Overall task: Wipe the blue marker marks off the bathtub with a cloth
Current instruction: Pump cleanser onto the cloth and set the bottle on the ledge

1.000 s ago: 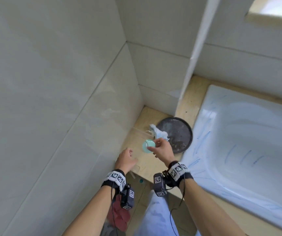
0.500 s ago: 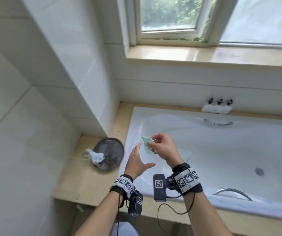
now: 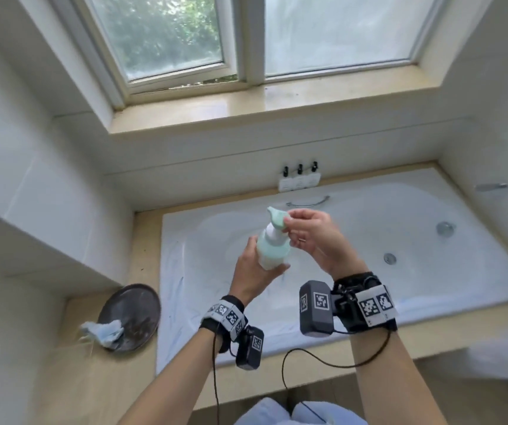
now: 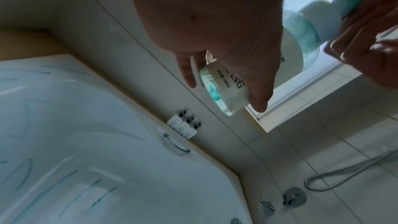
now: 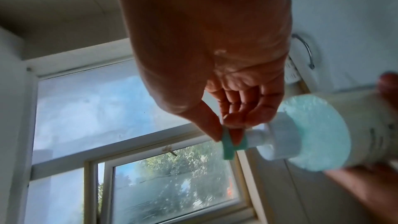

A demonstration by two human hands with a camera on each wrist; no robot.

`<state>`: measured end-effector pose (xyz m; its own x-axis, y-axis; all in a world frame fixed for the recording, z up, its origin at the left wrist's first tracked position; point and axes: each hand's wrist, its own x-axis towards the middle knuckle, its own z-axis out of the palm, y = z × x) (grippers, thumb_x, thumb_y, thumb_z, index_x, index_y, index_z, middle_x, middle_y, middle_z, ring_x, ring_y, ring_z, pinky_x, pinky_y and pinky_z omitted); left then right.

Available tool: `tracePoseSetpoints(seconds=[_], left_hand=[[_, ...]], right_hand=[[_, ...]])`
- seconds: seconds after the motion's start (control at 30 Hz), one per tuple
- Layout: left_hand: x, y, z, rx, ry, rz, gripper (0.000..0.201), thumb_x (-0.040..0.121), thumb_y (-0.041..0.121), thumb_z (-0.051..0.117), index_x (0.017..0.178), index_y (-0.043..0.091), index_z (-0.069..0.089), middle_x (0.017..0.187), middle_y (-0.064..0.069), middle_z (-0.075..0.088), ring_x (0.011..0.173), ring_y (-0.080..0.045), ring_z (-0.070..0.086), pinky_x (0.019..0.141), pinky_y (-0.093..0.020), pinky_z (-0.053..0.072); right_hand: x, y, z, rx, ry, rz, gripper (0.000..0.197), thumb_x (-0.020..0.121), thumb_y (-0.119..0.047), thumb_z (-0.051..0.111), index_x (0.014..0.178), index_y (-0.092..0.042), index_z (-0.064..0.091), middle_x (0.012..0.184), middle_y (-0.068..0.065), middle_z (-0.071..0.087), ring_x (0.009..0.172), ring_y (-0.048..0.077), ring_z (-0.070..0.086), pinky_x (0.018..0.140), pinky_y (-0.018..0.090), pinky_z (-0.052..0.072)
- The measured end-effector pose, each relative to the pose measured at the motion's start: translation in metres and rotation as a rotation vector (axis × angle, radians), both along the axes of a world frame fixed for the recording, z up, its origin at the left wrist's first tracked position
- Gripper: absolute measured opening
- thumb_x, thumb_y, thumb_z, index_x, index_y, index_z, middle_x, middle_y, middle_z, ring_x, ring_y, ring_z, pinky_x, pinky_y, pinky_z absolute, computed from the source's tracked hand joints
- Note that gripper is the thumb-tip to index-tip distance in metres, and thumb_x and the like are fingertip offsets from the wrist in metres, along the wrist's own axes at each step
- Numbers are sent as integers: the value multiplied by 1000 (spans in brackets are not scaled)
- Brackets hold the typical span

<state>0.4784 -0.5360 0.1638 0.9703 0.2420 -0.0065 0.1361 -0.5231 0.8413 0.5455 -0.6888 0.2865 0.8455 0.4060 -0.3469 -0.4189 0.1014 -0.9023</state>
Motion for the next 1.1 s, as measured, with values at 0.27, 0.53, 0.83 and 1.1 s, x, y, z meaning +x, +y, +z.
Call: tracePoseSetpoints(seconds=[0.27,0.53,0.83,1.1], left_hand=[[19,6,16,81,3,-254,53,68,51,82,106,25,55,88,6,63,73,-11,65,60,-32,58],[47,9,43,-35,253,-258,33,75,30,83,99,16,65,88,-1,71,70,-4,70,58,-19,55],[103,-36,60,-491,324,-30,37,75,31,84,102,9,71,83,-3,69,72,-18,64,61,-33,52],[139,-49,50,-486,377,40,45,65,34,86,97,4,75,78,-8,70,67,-22,64,59,-36,52]], right_hand=[[16,-31,-37,-521,-553,-367,13,99,-35,57,108,-30,66,98,-9,70,83,4,66,70,24,56],[86,-31,-62,-619,-722,-134,30,96,-49,58,98,-22,72,94,-11,72,82,1,67,71,26,57],[177,-41,-46,-616,-739,-133,38,88,-26,61,57,-17,41,53,-7,41,49,7,35,50,24,30],[201,-44,-67,-612,-649,-237,43,86,-26,62,54,-18,33,50,-6,35,49,11,31,50,27,29]])
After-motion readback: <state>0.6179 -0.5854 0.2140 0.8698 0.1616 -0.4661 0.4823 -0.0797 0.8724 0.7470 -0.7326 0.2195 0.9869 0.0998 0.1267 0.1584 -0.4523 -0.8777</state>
